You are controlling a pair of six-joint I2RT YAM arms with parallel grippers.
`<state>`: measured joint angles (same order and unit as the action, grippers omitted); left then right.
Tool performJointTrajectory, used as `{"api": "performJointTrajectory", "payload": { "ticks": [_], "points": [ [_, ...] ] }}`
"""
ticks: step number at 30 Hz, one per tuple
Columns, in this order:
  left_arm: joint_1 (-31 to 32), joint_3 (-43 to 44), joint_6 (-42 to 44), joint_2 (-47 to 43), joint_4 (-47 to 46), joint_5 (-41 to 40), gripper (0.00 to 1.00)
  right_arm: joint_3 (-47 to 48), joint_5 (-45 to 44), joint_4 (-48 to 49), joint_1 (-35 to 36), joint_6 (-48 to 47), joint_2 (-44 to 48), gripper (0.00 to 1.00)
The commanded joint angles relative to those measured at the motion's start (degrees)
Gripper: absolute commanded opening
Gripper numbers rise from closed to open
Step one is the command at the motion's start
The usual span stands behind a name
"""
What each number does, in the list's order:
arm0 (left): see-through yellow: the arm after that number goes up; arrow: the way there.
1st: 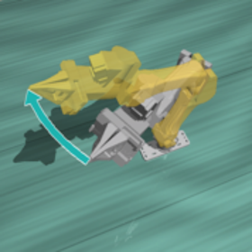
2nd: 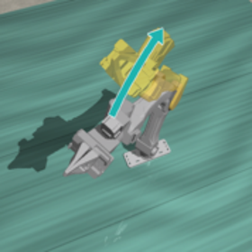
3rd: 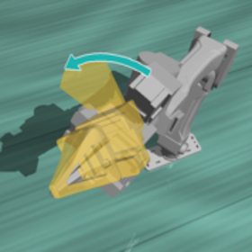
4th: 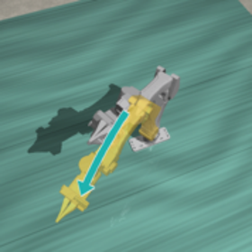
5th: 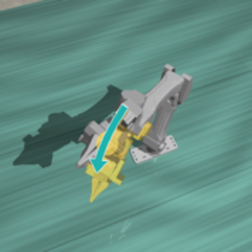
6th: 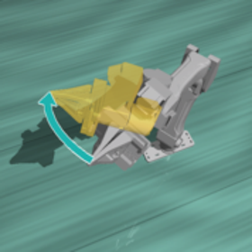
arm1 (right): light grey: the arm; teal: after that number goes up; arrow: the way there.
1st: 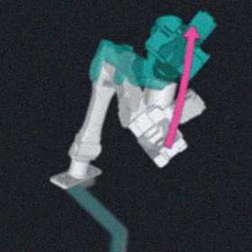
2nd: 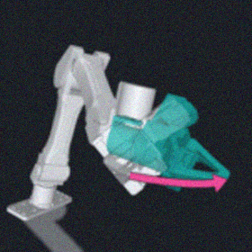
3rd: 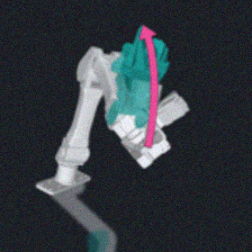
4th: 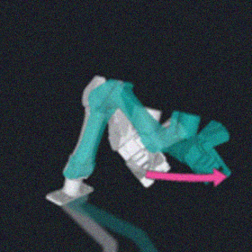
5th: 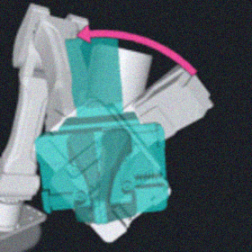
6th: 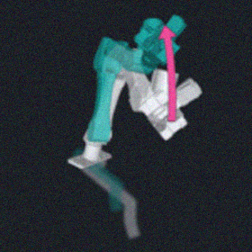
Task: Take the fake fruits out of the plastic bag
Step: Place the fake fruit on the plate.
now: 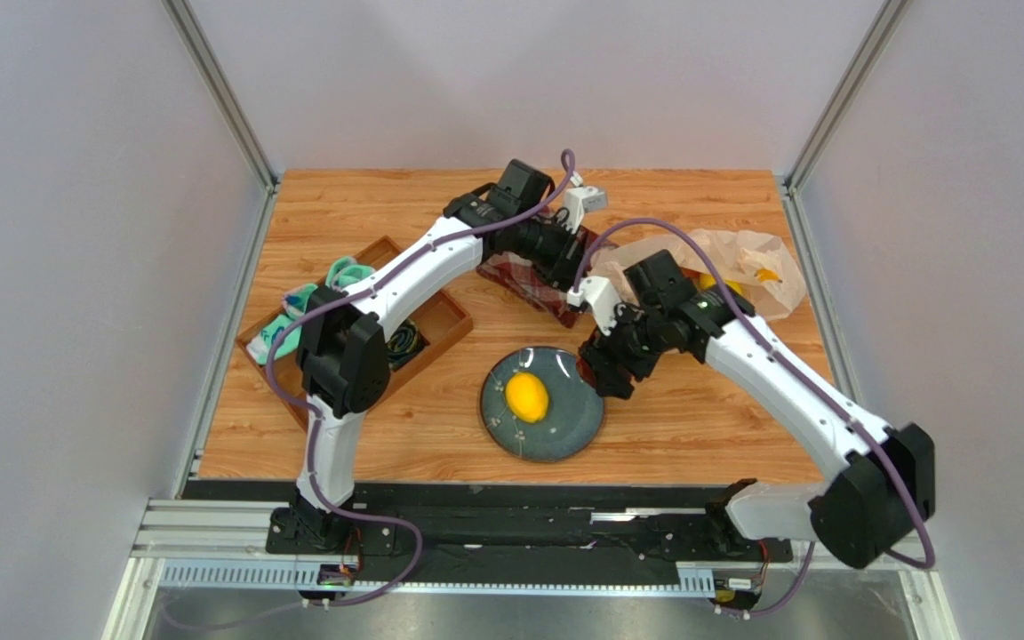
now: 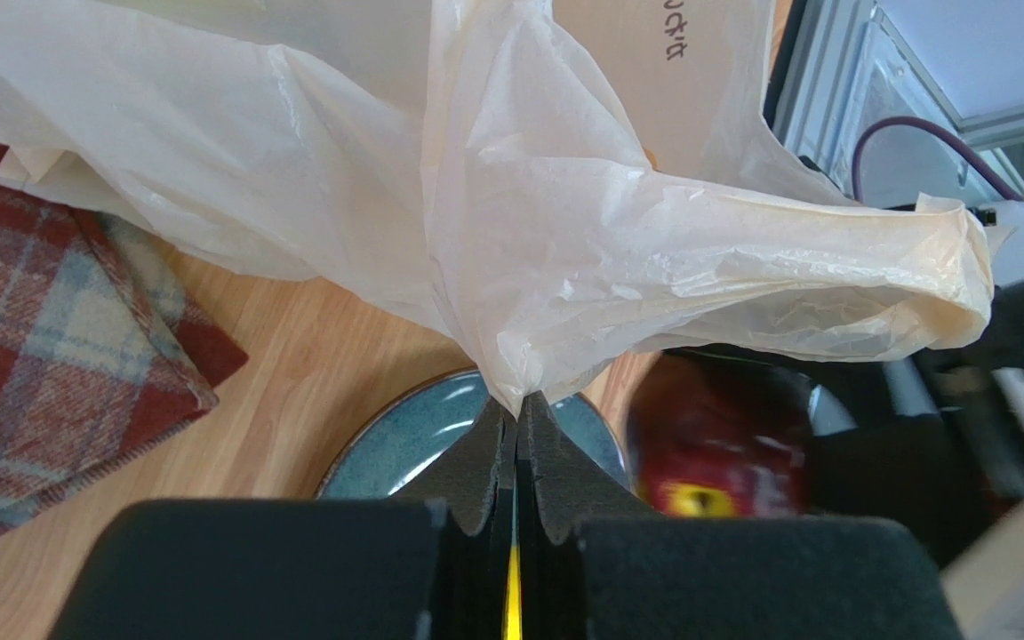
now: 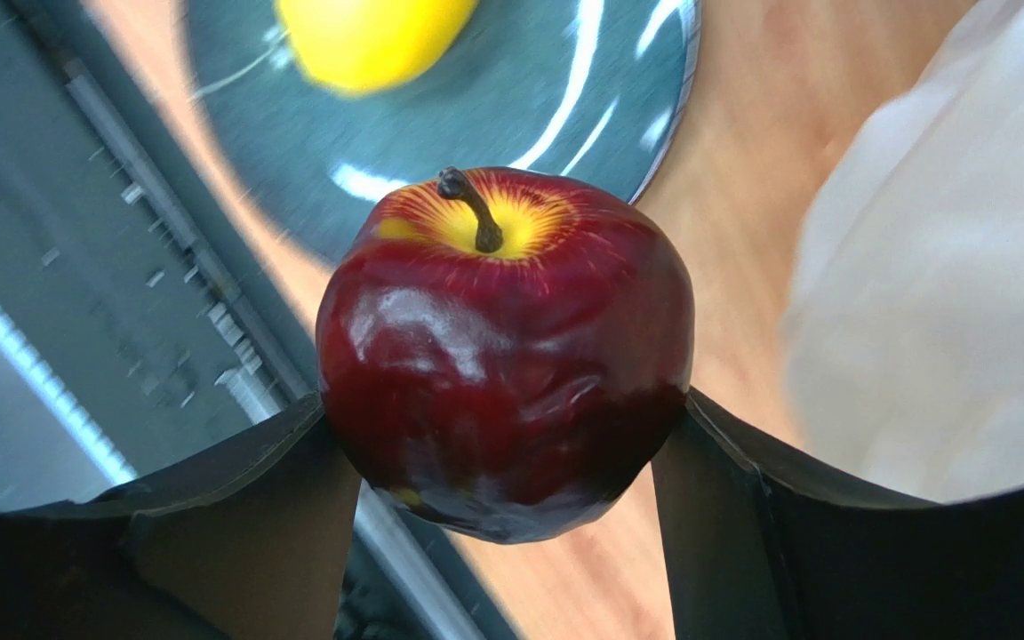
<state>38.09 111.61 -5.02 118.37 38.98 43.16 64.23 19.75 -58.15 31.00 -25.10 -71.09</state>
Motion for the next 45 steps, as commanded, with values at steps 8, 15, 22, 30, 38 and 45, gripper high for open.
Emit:
{"api": "performJointTrajectory", "payload": {
  "ticks": [8, 15, 22, 30, 38, 45],
  "points": [
    [-3.89, -1.57, -2.72, -4.29, -1.72, 2.46, 0.0, 5.56, -3.04, 18.15, 4.15, -0.04, -18.72, 0.48],
    [-5.65, -3.06, -4.03, -3.58, -2.51, 3.6, 0.0, 5.65, -2.87, 19.83, 6.17, 0.49, -23.92, 0.64],
    [-6.88, -3.16, -5.7, -2.53, -3.82, 4.66, 0.0, 2.57, -4.35, 19.92, 8.55, 2.69, -21.47, 0.49],
    [-7.15, -3.59, -5.79, -2.7, -3.74, 5.36, 0.0, 1.6, -10.77, 20.27, 8.9, 5.76, -15.3, 0.48],
    [-7.15, -5.35, -6.41, -4.55, -3.83, 5.62, 0.0, 3.1, -13.07, 22.99, 9.34, 3.4, -21.81, 0.52],
    [-7.15, -6.23, -6.41, -5.51, -4.09, 5.53, 0.0, 6.51, -12.11, 18.71, 9.87, 4.28, -21.29, 1.0]
  ]
}}
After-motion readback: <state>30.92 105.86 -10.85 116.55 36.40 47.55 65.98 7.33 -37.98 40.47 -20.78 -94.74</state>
